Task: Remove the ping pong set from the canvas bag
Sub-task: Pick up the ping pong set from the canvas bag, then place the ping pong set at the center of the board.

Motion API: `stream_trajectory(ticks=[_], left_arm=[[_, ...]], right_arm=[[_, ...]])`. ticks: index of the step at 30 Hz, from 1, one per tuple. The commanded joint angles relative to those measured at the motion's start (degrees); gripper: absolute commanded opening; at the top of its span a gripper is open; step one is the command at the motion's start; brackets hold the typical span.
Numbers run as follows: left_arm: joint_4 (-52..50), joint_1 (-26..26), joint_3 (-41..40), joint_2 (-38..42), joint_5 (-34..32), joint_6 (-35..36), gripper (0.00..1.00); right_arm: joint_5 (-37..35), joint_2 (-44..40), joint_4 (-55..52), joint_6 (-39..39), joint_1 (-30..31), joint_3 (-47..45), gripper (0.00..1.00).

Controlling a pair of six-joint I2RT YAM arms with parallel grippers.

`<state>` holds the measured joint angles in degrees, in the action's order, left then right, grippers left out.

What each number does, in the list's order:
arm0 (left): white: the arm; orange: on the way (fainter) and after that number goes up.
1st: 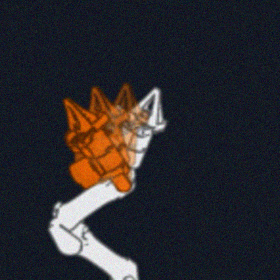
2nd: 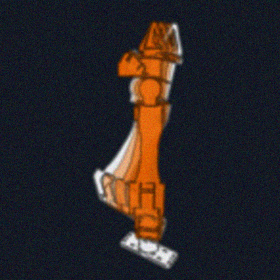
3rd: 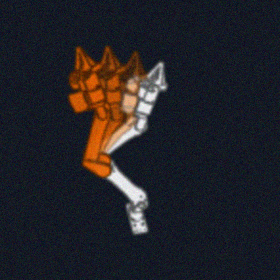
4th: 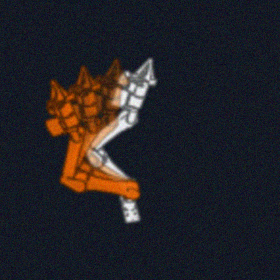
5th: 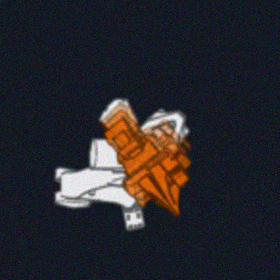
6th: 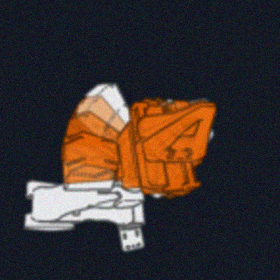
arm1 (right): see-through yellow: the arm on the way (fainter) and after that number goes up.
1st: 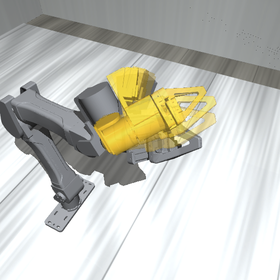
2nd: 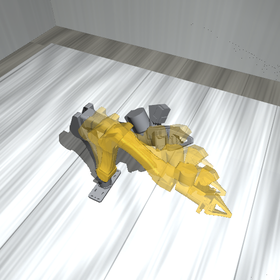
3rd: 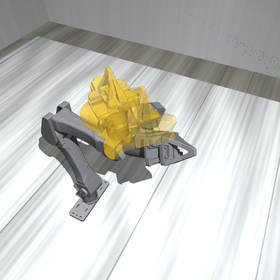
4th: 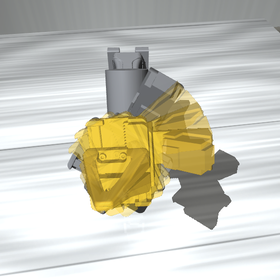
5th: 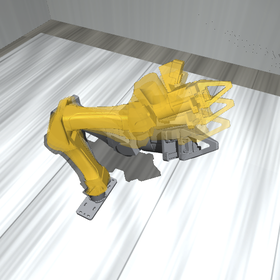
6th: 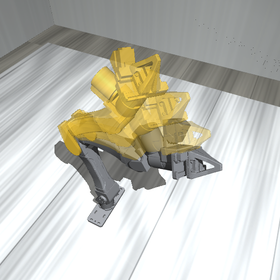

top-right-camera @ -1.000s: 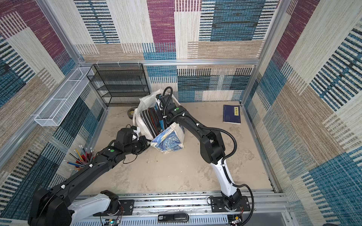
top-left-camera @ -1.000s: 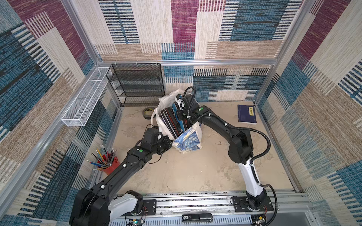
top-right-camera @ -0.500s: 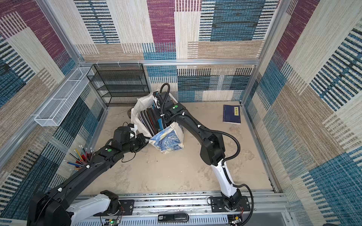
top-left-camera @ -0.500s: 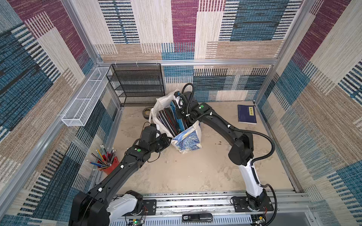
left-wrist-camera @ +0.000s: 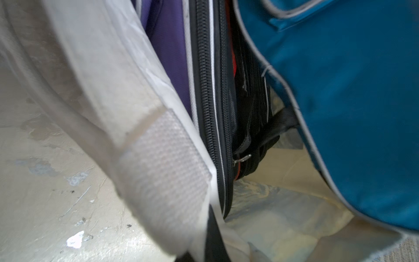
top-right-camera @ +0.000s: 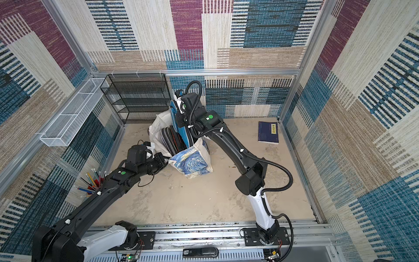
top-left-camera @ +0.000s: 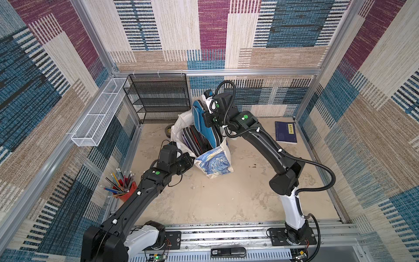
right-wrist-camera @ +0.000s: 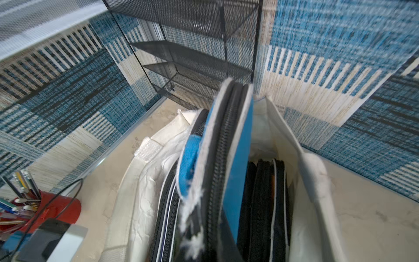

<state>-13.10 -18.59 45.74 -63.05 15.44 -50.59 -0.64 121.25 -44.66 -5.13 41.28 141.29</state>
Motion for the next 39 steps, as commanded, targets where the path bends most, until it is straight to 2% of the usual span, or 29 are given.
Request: stream_trajectory(ticks=[1, 10, 20, 31, 39], left_arm=[[-1.3, 1.7, -0.8, 0.7, -3.2, 1.6, 0.0], [-2.5, 4.5, -0.7, 2.0, -3.1, 2.8, 0.0], [-2.1, 6.5, 1.3, 3.1, 0.7, 4.4, 0.0], [-1.8, 6.5, 2.5, 2.3, 1.4, 5.0, 0.0], [-1.4, 6.6, 2.8, 1.6, 1.6, 4.8, 0.0]], right_arm=[[-0.7, -2.7, 4.5, -0.1, 0.1, 1.9, 0.0], [-0.5, -6.7, 5.9, -1.9, 0.0, 2.4, 0.0], [-5.0, -12.3, 8.4, -2.0, -2.3, -0.6, 0.0], [0.0, -21.9, 22.6, -5.9, -16.0, -23.8, 0.0], [7.2, -23.9, 35.4, -10.0, -25.1, -40.9, 0.0]])
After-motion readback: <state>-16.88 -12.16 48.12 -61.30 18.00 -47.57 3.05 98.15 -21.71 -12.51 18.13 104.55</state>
